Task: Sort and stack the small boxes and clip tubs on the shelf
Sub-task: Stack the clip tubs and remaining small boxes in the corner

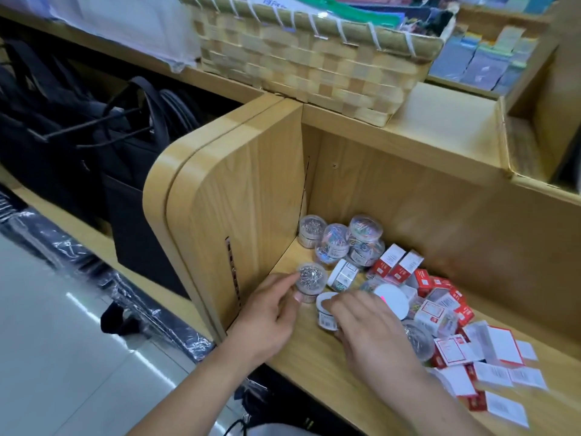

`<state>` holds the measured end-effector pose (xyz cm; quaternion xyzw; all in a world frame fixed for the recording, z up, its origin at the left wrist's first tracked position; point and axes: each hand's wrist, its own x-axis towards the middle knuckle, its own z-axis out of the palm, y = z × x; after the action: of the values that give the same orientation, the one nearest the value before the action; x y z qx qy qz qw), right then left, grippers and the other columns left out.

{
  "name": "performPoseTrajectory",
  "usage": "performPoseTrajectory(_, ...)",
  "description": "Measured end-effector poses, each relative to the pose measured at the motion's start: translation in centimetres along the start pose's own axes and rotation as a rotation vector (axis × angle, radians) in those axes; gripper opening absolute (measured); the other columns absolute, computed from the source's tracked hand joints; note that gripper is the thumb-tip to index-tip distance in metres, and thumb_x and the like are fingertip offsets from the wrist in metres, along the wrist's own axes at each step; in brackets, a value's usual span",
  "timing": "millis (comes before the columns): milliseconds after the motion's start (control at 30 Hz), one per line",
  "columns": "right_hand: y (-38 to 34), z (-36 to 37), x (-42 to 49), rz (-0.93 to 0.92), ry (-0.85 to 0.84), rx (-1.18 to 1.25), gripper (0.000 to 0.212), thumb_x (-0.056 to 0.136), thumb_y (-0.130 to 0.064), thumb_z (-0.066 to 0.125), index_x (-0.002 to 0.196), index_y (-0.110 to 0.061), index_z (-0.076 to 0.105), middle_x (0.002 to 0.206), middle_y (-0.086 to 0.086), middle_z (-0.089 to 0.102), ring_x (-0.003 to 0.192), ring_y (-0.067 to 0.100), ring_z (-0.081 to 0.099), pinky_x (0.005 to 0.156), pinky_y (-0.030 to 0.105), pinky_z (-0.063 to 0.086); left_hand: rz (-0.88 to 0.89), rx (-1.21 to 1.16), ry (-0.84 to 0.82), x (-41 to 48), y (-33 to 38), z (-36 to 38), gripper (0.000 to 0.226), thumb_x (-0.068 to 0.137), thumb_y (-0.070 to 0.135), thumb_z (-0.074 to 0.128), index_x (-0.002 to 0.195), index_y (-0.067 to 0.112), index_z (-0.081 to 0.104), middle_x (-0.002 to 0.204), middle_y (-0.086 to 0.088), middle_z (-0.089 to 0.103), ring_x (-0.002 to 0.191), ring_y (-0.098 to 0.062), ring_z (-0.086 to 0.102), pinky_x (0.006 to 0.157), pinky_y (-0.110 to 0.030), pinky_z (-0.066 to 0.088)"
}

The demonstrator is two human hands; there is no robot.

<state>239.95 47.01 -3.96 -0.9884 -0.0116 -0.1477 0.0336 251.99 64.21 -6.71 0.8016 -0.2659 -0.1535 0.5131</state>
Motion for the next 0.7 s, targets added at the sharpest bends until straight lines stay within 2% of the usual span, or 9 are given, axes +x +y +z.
performPoseTrajectory(67, 0.8, 0.3, 0.0, 0.030, -0.033, 0.009, 0.024, 0.066, -0.034, 0.084, 0.084, -0.027, 0.069, 0.094, -0.008, 0.061, 0.090, 0.021, 0.061, 0.072, 0.033, 0.051, -0.021, 0.000, -0.007, 0.1, -0.1, 0.2, 0.041, 0.103, 0.033, 0.055, 0.143, 0.025, 0.056, 0.134, 0.026, 0.051, 0.124, 0.004, 0.052, 0.113, -0.033, 0.042)
performPoseTrajectory(133, 1.6, 0.5, 0.2, 0.055, -0.040, 0.042, 0.021, 0.070, -0.049, 0.079, 0.072, -0.030, 0.072, 0.095, -0.011, 0.063, 0.090, 0.018, 0.061, 0.074, 0.029, 0.052, -0.019, -0.023, -0.009, 0.2, -0.5, 0.3, 0.042, 0.102, 0.037, 0.056, 0.142, 0.025, 0.056, 0.135, 0.028, 0.050, 0.125, 0.004, 0.051, 0.113, -0.034, 0.043)
performPoseTrajectory(267, 1.8, 0.2, 0.4, 0.047, -0.090, 0.086, 0.036, 0.083, -0.062, 0.063, 0.074, -0.029, 0.075, 0.092, -0.012, 0.063, 0.091, 0.015, 0.059, 0.076, 0.029, 0.053, 0.054, 0.002, 0.014, 0.3, -1.1, 0.9, 0.041, 0.098, 0.045, 0.053, 0.129, 0.022, 0.066, 0.142, 0.020, 0.053, 0.135, 0.005, 0.045, 0.116, -0.032, 0.039)
performPoseTrajectory(333, 1.7, -0.5, 0.5, 0.081, -0.122, 0.106, 0.042, 0.085, -0.066, 0.058, 0.074, -0.028, 0.071, 0.087, -0.014, 0.061, 0.090, 0.014, 0.059, 0.073, 0.030, 0.052, 0.123, 0.064, 0.010, 0.3, -1.0, 1.0, 0.038, 0.097, 0.047, 0.049, 0.117, 0.022, 0.069, 0.135, 0.020, 0.059, 0.131, 0.004, 0.050, 0.112, -0.031, 0.042)
performPoseTrajectory(400, 1.7, -1.7, 1.2, 0.155, -0.123, 0.176, 0.039, 0.087, -0.065, 0.050, 0.087, -0.031, 0.069, 0.087, -0.016, 0.061, 0.093, 0.010, 0.058, 0.073, 0.030, 0.051, 0.191, 0.135, 0.019, 0.9, -0.4, 1.0, 0.037, 0.100, 0.046, 0.047, 0.116, 0.021, 0.069, 0.130, 0.016, 0.061, 0.126, 0.001, 0.053, 0.107, -0.031, 0.045)
performPoseTrajectory(500, 2.4, -3.2, 3.0, 0.188, 0.070, 0.224, 0.026, 0.090, -0.053, 0.055, 0.098, -0.033, 0.070, 0.091, -0.019, 0.063, 0.096, 0.008, 0.060, 0.075, 0.030, 0.053, 0.253, 0.250, 0.047, 3.4, 1.6, 0.7, 0.037, 0.103, 0.038, 0.046, 0.127, 0.017, 0.064, 0.139, 0.002, 0.056, 0.129, -0.013, 0.053, 0.107, -0.029, 0.043)
performPoseTrajectory(567, 3.4, -3.6, 4.5, 0.204, 0.177, 0.198, 0.025, 0.089, -0.045, 0.062, 0.105, -0.028, 0.072, 0.101, -0.015, 0.065, 0.103, 0.012, 0.061, 0.081, 0.032, 0.055, 0.274, 0.321, 0.032, 5.9, 3.2, 1.0, 0.044, 0.103, 0.036, 0.045, 0.140, 0.016, 0.055, 0.154, -0.006, 0.045, 0.140, -0.020, 0.043, 0.114, -0.030, 0.037)
performPoseTrajectory(700, 5.0, -2.6, 5.5, 0.179, 0.142, 0.070, 0.036, 0.091, -0.043, 0.066, 0.116, -0.018, 0.071, 0.126, 0.001, 0.059, 0.129, 0.024, 0.052, 0.102, 0.043, 0.047, 0.161, 0.512, -0.119, 9.5, 3.4, 2.6, 0.060, 0.104, 0.049, 0.027, 0.160, 0.025, 0.025, 0.168, -0.006, 0.019, 0.151, -0.028, 0.026, 0.122, -0.038, 0.026)
